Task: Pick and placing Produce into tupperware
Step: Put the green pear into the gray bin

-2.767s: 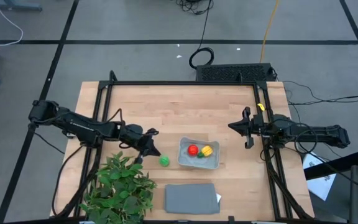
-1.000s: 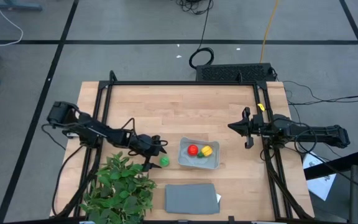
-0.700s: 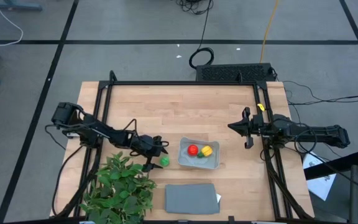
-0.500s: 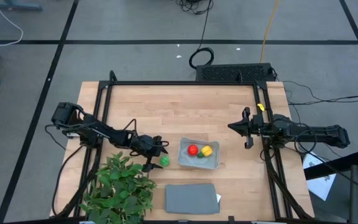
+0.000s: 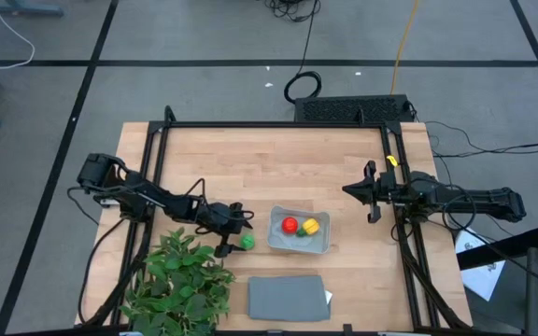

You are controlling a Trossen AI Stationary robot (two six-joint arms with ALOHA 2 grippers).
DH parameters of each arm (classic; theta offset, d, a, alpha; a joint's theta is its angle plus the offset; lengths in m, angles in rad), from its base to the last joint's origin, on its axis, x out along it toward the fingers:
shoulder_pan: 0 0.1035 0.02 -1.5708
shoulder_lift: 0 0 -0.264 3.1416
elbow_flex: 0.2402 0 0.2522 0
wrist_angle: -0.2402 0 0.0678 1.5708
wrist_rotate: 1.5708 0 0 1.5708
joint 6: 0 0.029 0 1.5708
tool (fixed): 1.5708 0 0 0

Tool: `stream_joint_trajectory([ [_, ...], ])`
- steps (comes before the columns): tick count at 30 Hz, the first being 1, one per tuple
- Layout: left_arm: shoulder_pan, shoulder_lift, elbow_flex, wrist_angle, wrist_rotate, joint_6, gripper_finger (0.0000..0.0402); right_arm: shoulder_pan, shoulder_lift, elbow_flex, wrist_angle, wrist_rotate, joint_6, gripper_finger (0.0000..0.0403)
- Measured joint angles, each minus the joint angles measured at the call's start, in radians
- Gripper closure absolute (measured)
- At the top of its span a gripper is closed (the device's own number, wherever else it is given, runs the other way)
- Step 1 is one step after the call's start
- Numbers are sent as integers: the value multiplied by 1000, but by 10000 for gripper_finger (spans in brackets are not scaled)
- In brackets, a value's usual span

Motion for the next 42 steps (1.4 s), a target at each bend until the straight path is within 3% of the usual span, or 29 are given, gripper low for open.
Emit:
stream_joint_trajectory([
  [12,0,0,0,0,32,0,33,0,0,0,0,0,0,403],
  [23,0,0,0,8,40,3,142,0,0,0,0,0,0,403],
  [31,0,0,0,32,40,6,200,0,0,0,0,0,0,403],
  [42,30,-49,0,56,40,60,195,0,0,0,0,0,0,403],
])
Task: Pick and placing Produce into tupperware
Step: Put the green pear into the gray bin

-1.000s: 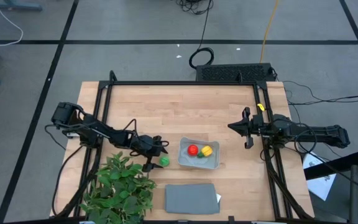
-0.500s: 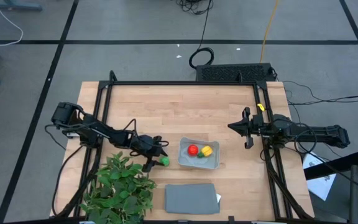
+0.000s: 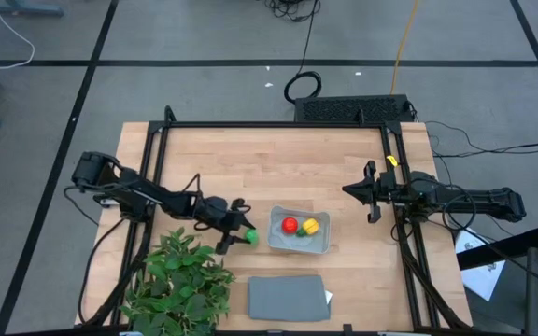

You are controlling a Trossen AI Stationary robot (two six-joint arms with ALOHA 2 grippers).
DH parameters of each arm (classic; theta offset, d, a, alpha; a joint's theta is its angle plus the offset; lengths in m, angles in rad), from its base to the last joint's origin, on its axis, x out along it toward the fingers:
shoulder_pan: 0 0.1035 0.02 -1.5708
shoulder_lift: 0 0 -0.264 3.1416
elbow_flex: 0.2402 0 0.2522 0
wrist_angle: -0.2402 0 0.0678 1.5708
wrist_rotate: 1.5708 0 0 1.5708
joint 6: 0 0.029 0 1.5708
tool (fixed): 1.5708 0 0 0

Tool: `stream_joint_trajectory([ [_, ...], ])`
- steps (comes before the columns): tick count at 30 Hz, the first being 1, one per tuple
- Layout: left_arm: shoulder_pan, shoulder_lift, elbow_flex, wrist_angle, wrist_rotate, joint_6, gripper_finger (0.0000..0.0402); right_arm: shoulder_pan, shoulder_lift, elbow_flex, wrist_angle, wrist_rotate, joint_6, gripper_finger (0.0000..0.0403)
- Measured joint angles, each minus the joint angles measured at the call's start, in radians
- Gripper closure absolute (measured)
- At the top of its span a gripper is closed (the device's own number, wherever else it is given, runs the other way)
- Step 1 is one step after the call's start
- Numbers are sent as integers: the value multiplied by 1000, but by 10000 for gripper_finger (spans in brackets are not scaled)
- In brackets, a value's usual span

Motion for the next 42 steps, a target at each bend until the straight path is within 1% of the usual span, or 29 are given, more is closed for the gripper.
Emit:
stream_joint_trajectory([
  [2,15,-36,0,-12,0,11,195,0,0,0,0,0,0,403],
  [7,63,-164,0,-114,0,45,202,0,0,0,0,0,0,403],
  [12,119,-283,0,-205,-1,65,199,0,0,0,0,0,0,403],
  [19,176,-371,0,-199,1,60,202,0,0,0,0,0,0,403],
  [24,205,-373,0,-161,2,10,197,0,0,0,1,0,0,403],
  [28,208,-358,0,-128,1,-2,194,0,0,0,1,0,0,403],
  [37,191,-284,1,57,2,-40,193,0,0,0,1,1,-8,403],
  [39,191,-254,15,45,1,-53,193,0,0,0,1,1,-10,403],
  [42,191,-198,77,6,5,-62,193,0,0,0,5,1,-11,403],
])
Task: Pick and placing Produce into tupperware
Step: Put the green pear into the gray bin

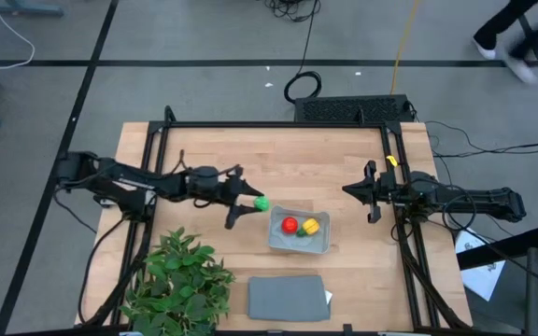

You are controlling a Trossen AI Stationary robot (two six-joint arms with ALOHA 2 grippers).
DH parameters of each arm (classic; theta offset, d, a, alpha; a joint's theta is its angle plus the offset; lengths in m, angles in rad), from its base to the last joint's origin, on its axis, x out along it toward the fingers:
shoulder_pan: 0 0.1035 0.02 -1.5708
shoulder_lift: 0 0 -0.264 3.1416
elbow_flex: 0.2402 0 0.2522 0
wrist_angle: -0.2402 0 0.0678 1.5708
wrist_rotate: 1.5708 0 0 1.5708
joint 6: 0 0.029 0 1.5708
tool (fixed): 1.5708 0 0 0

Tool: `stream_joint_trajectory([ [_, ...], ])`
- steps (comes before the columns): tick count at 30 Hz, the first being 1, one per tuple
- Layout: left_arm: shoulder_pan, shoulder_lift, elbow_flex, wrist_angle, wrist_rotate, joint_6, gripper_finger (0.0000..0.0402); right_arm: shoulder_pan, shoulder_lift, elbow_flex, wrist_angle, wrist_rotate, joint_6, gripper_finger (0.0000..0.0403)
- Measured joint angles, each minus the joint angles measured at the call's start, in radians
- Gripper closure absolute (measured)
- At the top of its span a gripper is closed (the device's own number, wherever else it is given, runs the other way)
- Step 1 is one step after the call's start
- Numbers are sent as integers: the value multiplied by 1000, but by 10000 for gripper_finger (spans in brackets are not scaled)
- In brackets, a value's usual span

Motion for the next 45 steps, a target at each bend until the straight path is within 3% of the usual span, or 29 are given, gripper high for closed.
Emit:
stream_joint_trajectory([
  [15,-19,307,354,-136,181,122,192,0,0,0,-1,0,0,403],
  [34,-32,630,799,-600,237,352,192,0,9,0,2,0,0,403],
  [45,-32,692,838,-666,312,376,192,0,10,0,-1,0,0,403],
])
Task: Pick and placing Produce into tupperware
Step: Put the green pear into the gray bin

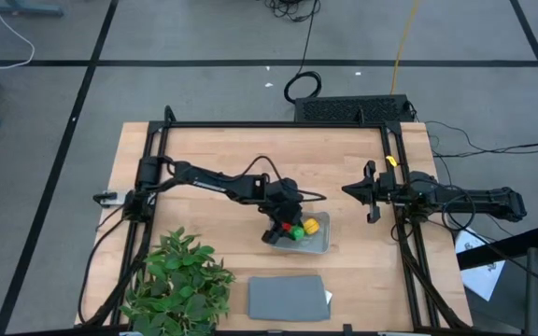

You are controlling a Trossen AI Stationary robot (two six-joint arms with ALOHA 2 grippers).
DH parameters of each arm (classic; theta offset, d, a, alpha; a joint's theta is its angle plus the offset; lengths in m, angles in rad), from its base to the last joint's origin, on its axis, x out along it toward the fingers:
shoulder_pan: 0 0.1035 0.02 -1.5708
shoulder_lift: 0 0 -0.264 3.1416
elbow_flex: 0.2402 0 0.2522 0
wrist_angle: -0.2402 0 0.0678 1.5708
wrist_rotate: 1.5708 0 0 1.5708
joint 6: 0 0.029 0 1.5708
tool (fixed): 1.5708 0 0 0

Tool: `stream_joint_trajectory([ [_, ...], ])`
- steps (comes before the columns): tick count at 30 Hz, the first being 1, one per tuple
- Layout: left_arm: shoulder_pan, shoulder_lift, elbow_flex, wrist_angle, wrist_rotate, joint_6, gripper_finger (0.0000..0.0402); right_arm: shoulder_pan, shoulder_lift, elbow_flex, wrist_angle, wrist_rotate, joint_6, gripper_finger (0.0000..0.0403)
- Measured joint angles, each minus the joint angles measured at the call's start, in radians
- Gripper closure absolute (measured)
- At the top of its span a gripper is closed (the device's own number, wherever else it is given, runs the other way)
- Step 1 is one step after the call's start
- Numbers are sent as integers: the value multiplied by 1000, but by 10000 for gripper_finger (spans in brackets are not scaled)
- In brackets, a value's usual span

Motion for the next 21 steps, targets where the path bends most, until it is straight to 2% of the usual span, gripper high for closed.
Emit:
stream_joint_trajectory([
  [21,-6,39,-5,-45,26,43,192,0,0,0,-1,0,0,403],
])
